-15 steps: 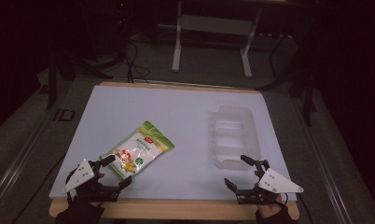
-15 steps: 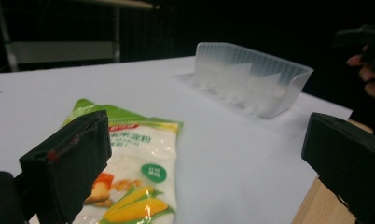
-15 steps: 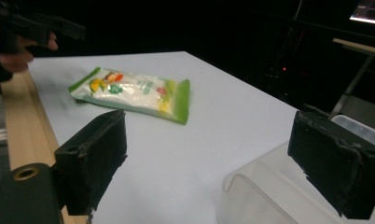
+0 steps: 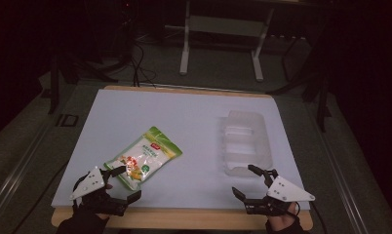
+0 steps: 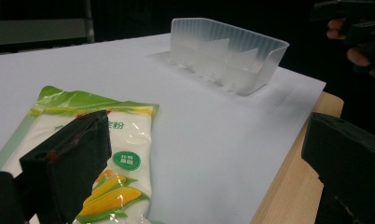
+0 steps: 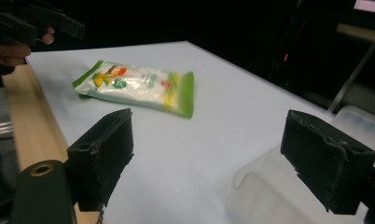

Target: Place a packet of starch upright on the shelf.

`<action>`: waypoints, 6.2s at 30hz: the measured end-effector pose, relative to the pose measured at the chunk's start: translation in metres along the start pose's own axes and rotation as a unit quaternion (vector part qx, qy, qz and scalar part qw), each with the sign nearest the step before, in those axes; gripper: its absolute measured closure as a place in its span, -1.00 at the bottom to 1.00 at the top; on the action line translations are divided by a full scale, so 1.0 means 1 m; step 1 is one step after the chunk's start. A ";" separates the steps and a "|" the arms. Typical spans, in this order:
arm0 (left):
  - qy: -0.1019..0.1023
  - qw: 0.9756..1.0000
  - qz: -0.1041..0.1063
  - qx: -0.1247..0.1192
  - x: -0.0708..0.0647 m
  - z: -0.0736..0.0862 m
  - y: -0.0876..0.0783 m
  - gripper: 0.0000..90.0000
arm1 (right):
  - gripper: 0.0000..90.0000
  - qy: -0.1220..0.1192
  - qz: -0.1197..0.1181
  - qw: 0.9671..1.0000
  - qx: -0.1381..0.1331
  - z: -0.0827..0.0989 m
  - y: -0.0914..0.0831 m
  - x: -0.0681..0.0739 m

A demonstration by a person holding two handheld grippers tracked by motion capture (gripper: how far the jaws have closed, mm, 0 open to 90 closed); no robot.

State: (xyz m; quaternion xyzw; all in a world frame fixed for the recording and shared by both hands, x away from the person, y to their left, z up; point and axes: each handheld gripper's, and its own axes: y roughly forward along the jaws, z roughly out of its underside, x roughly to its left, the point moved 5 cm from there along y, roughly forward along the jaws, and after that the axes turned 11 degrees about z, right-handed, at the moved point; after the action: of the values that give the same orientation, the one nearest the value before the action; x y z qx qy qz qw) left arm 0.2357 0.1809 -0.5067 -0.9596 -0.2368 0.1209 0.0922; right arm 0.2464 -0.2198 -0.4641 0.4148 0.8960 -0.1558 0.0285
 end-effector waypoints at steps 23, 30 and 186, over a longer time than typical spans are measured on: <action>0.036 0.998 -0.006 0.042 0.037 -0.045 0.024 -0.95 | -0.78 0.019 -0.020 0.999 -0.037 -0.016 -0.011 0.009; 0.040 0.998 -0.009 0.045 0.051 -0.060 0.030 -0.95 | -0.77 0.030 -0.010 0.998 -0.050 -0.021 -0.015 0.007; 0.089 0.987 0.130 0.032 -0.051 -0.180 0.143 0.92 | 0.61 0.065 -0.092 0.994 0.007 -0.046 0.041 0.004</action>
State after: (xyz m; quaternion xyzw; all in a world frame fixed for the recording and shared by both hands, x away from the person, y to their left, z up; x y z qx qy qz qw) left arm 0.3030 0.0108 -0.3584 -0.9858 -0.0966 0.0534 0.1265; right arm 0.2784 -0.1776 -0.4318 0.3402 0.9292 -0.1367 -0.0472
